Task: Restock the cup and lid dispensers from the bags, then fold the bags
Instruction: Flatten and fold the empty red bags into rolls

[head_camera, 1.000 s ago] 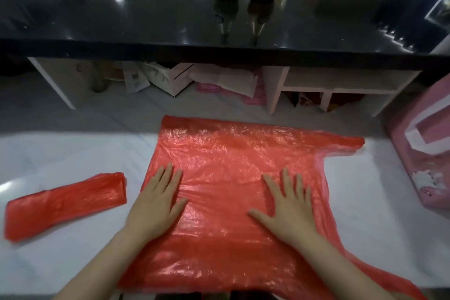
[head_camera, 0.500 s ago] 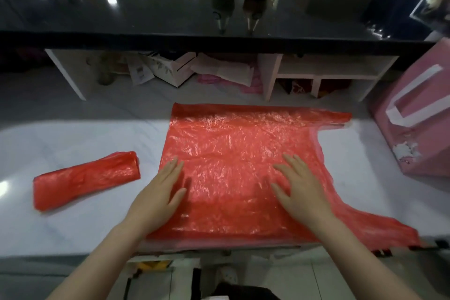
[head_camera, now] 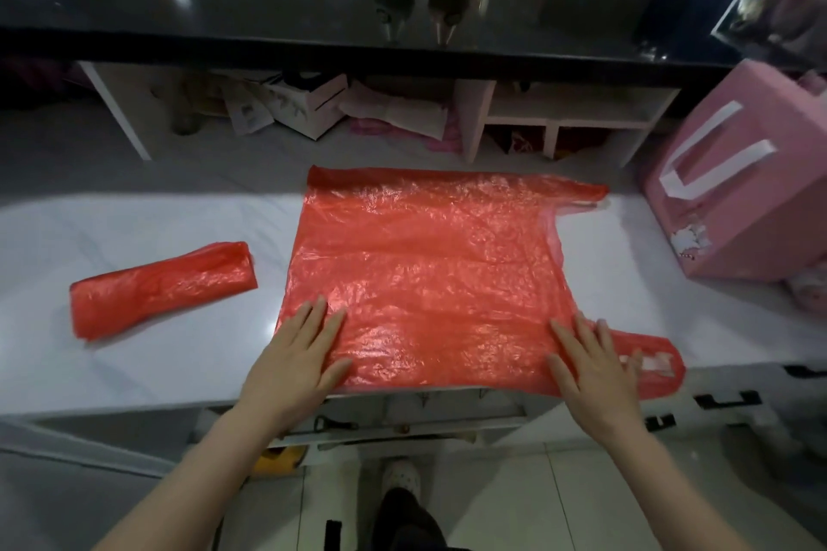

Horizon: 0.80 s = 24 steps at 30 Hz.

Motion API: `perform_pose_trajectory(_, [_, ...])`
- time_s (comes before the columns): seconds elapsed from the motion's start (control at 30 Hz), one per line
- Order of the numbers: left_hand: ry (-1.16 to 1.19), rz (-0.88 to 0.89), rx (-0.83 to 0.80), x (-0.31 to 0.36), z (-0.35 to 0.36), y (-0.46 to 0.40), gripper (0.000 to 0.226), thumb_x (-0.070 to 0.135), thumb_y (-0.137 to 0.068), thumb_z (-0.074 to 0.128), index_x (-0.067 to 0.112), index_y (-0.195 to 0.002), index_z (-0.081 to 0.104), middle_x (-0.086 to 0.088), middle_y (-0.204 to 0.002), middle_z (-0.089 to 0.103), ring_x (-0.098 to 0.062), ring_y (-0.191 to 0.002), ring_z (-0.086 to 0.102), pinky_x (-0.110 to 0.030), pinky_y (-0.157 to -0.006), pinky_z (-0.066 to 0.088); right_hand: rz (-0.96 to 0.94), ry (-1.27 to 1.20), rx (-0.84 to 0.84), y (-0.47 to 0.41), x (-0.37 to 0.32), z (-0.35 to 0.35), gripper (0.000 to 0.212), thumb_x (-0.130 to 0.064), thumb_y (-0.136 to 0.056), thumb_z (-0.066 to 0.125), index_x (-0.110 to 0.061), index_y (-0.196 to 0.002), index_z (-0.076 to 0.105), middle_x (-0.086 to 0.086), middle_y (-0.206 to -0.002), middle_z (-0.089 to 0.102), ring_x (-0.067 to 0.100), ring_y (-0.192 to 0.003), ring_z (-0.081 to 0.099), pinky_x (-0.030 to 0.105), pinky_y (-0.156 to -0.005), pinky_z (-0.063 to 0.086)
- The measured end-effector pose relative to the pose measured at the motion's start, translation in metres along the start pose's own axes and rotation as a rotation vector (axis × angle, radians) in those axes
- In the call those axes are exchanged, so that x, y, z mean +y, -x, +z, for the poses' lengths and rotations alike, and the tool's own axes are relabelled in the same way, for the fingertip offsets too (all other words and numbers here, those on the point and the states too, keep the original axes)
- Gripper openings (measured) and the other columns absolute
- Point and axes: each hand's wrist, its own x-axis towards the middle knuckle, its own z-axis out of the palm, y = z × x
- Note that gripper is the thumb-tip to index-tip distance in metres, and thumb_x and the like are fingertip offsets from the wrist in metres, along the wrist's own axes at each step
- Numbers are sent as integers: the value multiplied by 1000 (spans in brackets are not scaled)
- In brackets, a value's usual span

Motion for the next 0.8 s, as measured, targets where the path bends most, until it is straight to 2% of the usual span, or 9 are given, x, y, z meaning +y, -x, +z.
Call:
perform_pose_trajectory(0.07, [-12,6,3,-1,1,-1,87,81,-67,-22,34,-140,-27,5,-150,-27,-11,-137,-26,-31,-112,-12,-21,66,-43,-3,12,3,64,-68,-83,3,-51,-143,-11,-14,-158,-13,17,-147,-15,57,-113,-10])
perform_pose_trajectory(0.17, [-35,22,8,-2,1,-3,87,82,-65,-23,37,-139,-29,4,-151,-28,-12,-137,-28,-30,-112,-13,-62,102,-57,-9,19,0,63,-72,-82,-1,-55,-140,-18,-16,-158,-14,16,-147,-13,55,-114,-7])
perform_pose_trajectory(0.23, [-42,22,12,-3,1,-3,84,82,-68,-18,38,-138,-29,4,-150,-28,-11,-136,-28,-31,-111,-13,-76,118,-50,-12,24,-3,68,-74,-81,3,-53,-144,-10,-15,-160,-5,15,-148,-5,52,-116,1])
perform_pose_trajectory(0.37, [-6,9,37,-8,3,1,77,75,-80,3,37,-140,-26,7,-152,-28,-11,-138,-27,-30,-112,-10,1,89,20,-20,33,-14,59,-63,-92,30,-41,-147,27,-5,-157,25,20,-142,24,50,-108,23])
perform_pose_trajectory(0.43, [76,25,79,-13,3,5,77,72,-83,15,39,-144,-18,12,-153,-26,-7,-140,-25,-30,-113,-6,32,26,104,-20,34,-20,52,-54,-94,40,-33,-142,40,-2,-150,40,24,-135,36,49,-104,27])
perform_pose_trajectory(0.53, [122,29,117,-21,2,13,75,69,-86,24,40,-146,-9,15,-154,-18,-5,-141,-16,-31,-113,1,-12,-63,253,-11,39,-23,44,-49,-93,44,-26,-129,56,-1,-134,57,24,-126,47,45,-99,29])
perform_pose_trajectory(0.6, [92,19,97,-26,2,16,75,68,-86,25,37,-147,-5,13,-156,-10,-6,-142,-12,-31,-114,1,-69,-65,268,-2,46,-21,52,-57,-86,53,-26,-127,58,-3,-133,57,23,-127,47,45,-100,27])
perform_pose_trajectory(0.7, [33,-2,33,-29,1,16,78,71,-83,18,35,-148,-4,9,-158,-6,-10,-145,-8,-34,-116,0,-126,61,110,10,57,-13,88,-61,-64,78,-31,-140,46,-12,-145,41,20,-139,34,48,-109,16])
perform_pose_trajectory(0.8, [13,-10,-6,-27,-5,13,78,71,-82,13,35,-150,-2,8,-159,-7,-13,-146,-6,-36,-118,2,-118,105,104,12,62,-7,86,-28,-63,85,-28,-140,47,-4,-145,45,24,-133,43,48,-105,29])
